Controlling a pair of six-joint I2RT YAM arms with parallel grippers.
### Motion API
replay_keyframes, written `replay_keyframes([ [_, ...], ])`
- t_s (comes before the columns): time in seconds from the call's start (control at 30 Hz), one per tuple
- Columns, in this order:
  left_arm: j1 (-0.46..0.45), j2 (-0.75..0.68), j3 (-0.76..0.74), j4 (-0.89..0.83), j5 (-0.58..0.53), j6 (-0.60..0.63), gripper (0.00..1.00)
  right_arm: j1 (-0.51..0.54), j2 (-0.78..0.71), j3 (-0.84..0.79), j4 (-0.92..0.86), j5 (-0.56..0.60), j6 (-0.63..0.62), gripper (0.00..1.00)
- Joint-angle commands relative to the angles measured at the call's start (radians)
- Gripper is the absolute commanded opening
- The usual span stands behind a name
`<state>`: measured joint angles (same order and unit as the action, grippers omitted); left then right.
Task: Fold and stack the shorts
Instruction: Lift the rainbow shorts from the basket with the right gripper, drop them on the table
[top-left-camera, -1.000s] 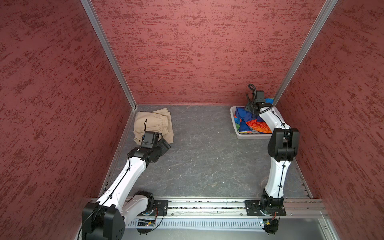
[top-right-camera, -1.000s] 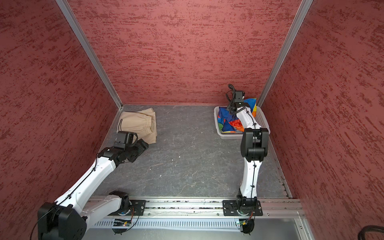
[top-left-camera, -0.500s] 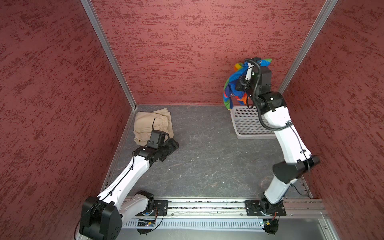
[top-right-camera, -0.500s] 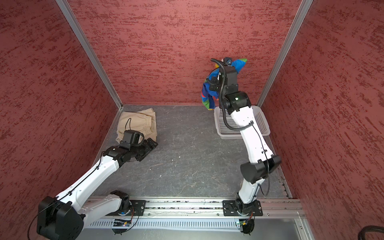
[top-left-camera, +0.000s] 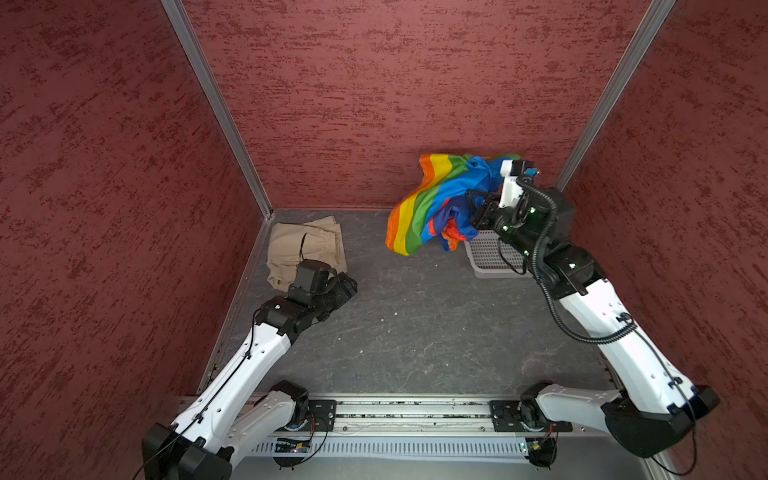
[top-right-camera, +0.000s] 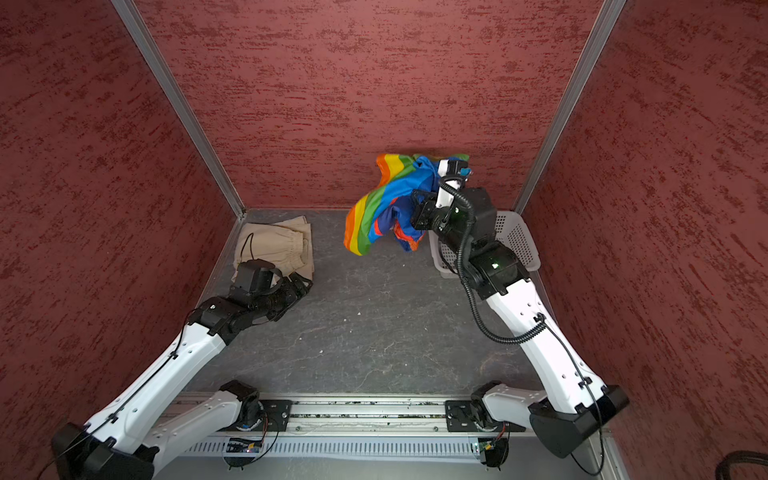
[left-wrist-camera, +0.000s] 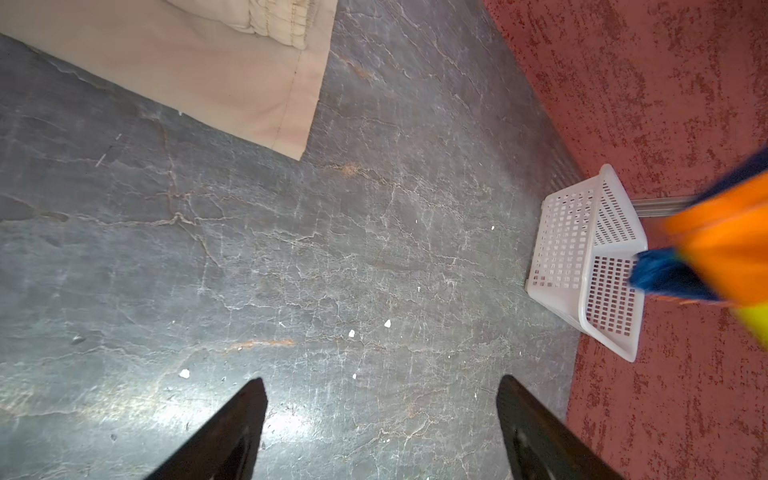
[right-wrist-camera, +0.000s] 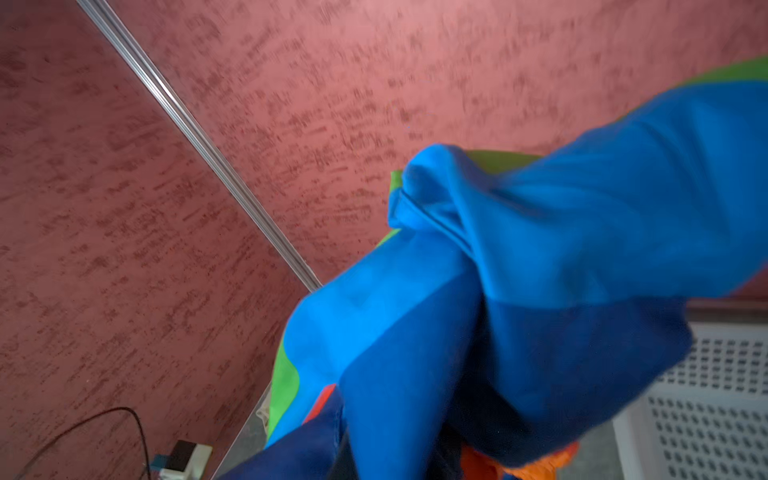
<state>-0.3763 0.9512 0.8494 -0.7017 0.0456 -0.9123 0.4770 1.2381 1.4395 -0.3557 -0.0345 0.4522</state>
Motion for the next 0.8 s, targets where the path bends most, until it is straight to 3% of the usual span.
replay_keyframes([
  [0.0,-0.007,-0.005,0.023,-0.027,-0.040,-0.023,0.88,0.014,-0.058,-0.104,0.132,-0.103,0.129,0.00],
  [0.13,-0.009,0.011,0.031,-0.002,-0.055,-0.043,0.88,0.062,-0.016,-0.136,0.131,-0.178,0.151,0.00],
  [0.17,-0.010,0.020,0.035,0.006,-0.054,-0.045,0.88,0.071,0.002,-0.128,0.128,-0.210,0.153,0.08],
  [0.23,-0.014,0.049,0.060,0.016,-0.053,-0.050,0.88,0.075,0.032,-0.120,0.114,-0.236,0.170,0.54],
  [0.27,-0.018,0.062,0.071,0.022,-0.055,-0.051,0.89,0.074,0.035,-0.125,0.101,-0.214,0.169,0.66],
  [0.3,-0.024,0.080,0.084,0.028,-0.057,-0.048,0.89,0.074,0.033,-0.133,0.081,-0.174,0.161,0.97],
  [0.57,-0.092,0.222,0.164,0.079,-0.044,-0.034,0.88,0.074,-0.094,-0.260,-0.074,0.034,0.074,0.99],
  [0.7,-0.183,0.303,0.227,0.087,-0.019,0.006,0.78,0.075,-0.205,-0.440,-0.113,0.104,0.067,0.99],
  [0.77,-0.240,0.347,0.258,0.093,0.005,0.031,0.76,0.074,-0.247,-0.557,-0.118,0.096,0.091,0.91],
])
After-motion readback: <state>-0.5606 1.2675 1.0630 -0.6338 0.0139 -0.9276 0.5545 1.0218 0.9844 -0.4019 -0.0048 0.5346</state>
